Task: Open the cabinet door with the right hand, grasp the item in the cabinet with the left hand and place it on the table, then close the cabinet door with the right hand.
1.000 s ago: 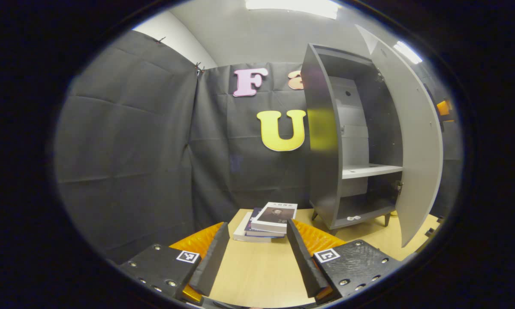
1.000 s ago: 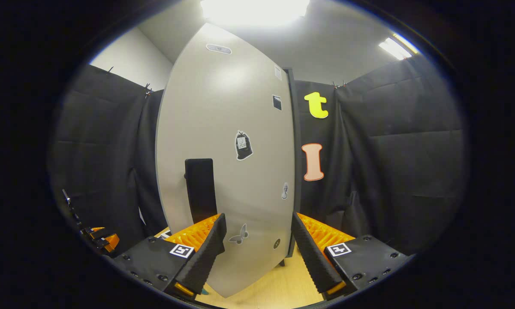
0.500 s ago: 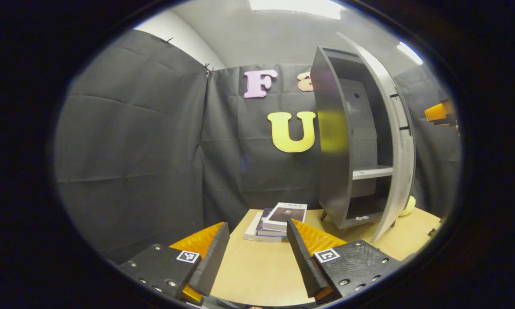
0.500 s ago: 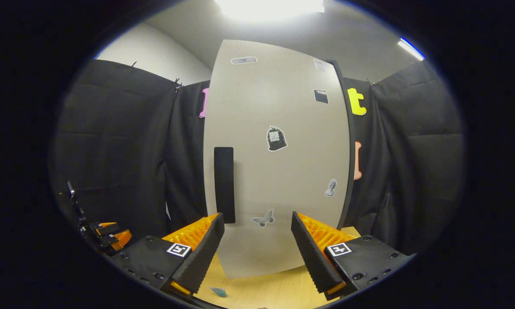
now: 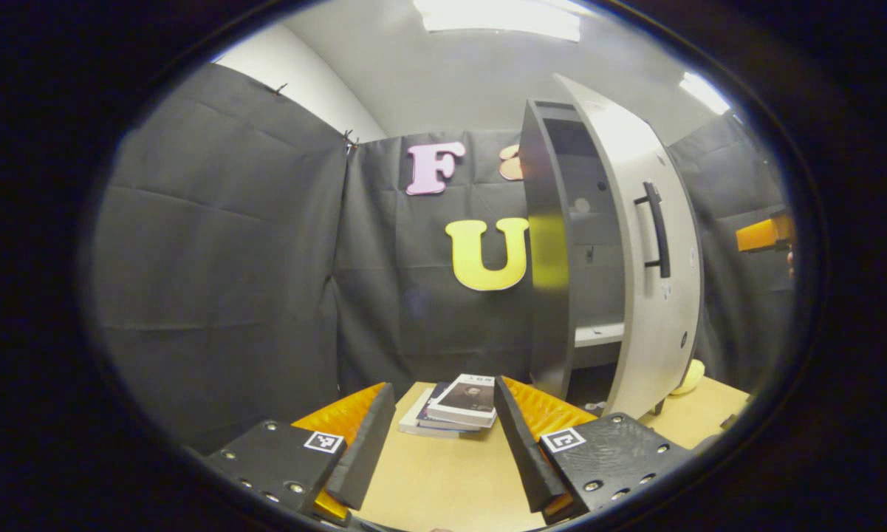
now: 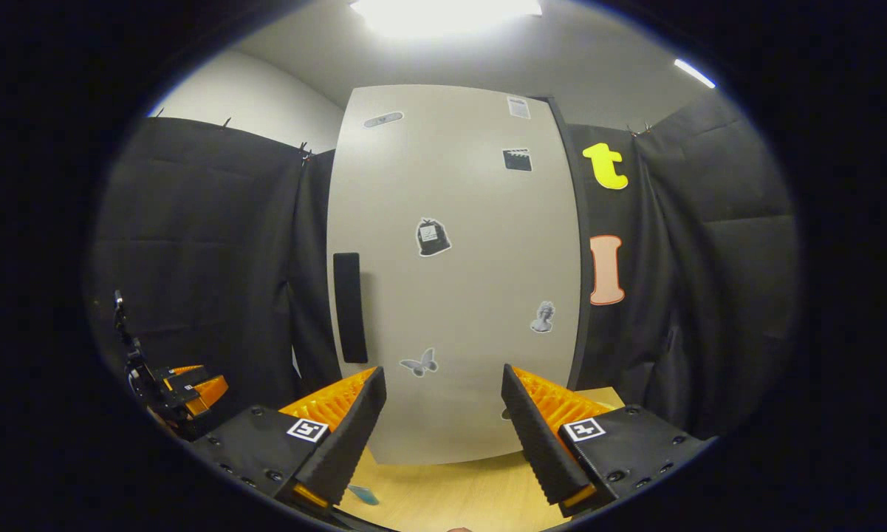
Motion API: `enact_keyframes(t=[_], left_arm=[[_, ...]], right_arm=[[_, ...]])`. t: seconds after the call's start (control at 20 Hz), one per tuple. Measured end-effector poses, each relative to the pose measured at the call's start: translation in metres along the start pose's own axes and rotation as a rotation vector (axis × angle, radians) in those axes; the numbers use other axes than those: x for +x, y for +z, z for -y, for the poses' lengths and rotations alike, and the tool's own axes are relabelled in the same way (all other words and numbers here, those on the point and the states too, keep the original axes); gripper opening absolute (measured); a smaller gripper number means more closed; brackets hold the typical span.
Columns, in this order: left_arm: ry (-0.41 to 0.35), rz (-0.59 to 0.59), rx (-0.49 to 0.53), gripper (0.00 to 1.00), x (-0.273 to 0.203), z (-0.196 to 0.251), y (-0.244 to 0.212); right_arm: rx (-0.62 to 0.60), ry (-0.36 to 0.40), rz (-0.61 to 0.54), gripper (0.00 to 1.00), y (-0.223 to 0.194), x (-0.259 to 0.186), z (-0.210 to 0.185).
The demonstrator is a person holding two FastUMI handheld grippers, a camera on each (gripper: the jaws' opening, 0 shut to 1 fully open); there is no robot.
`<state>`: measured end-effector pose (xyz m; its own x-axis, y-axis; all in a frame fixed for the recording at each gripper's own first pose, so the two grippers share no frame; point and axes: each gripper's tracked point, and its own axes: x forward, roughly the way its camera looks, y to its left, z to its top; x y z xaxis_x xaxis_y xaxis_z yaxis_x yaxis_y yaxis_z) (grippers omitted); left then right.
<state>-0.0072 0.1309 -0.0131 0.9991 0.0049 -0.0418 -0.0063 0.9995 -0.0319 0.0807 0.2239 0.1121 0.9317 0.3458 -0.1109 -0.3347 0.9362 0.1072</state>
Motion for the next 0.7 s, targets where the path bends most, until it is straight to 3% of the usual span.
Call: enact_keyframes(t=[0.7], left_arm=[[-0.076, 0.044, 0.039, 0.81, 0.009, 0.146, 0.045]], right_arm=[[-0.001, -0.133, 0.024, 0.96, -0.006, -0.031, 0.144]])
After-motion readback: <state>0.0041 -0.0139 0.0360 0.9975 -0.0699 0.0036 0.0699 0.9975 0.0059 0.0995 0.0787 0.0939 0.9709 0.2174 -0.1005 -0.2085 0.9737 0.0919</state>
